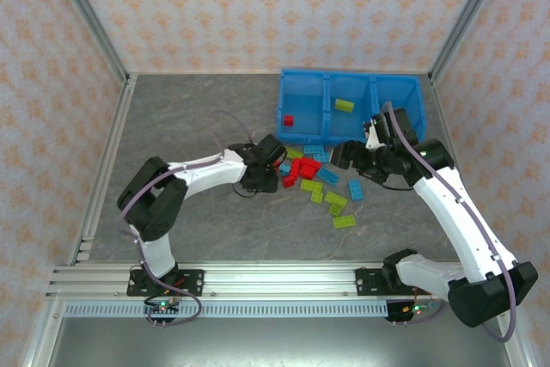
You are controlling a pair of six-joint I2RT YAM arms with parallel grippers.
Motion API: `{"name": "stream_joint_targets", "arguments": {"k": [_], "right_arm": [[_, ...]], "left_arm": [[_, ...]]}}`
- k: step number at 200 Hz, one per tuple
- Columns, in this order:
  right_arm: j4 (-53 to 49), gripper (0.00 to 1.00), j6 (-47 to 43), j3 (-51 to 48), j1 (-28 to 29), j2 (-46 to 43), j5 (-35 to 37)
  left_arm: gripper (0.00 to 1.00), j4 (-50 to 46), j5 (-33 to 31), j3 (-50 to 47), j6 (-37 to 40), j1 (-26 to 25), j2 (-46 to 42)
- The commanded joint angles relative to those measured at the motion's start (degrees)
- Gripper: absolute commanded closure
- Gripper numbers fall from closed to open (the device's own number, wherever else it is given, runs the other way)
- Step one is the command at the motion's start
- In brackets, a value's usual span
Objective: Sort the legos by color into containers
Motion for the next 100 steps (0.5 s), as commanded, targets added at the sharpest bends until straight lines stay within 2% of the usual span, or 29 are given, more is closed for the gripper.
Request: {"name": "stream_joint_targets", "arguments": {"k": [1,18,39,100], "right_arm": [[2.0,0.22,2.4,-0.4,0.2,-2.9,4.3],[3.5,0.22,3.8,-1.3,0.2,-4.0,6.3],[4.5,0.22,5.1,-2.0,0.2,-4.9,7.2],[3.1,0.22,5.4,-2.5,0.2,-7.5,8.7]], "left_arm": [[0.72,-1.9,-4.3,5.6,2.2,-1.8,-7.2],[0.72,-1.8,-8.2,11.1,4.0,-1.9,-6.1],[0.73,-1.7,-13.9,19.7,8.1,-1.3,-0.1],[0.73,-4.1,-21.4,53.0,17.3,2.6,26.2]]}}
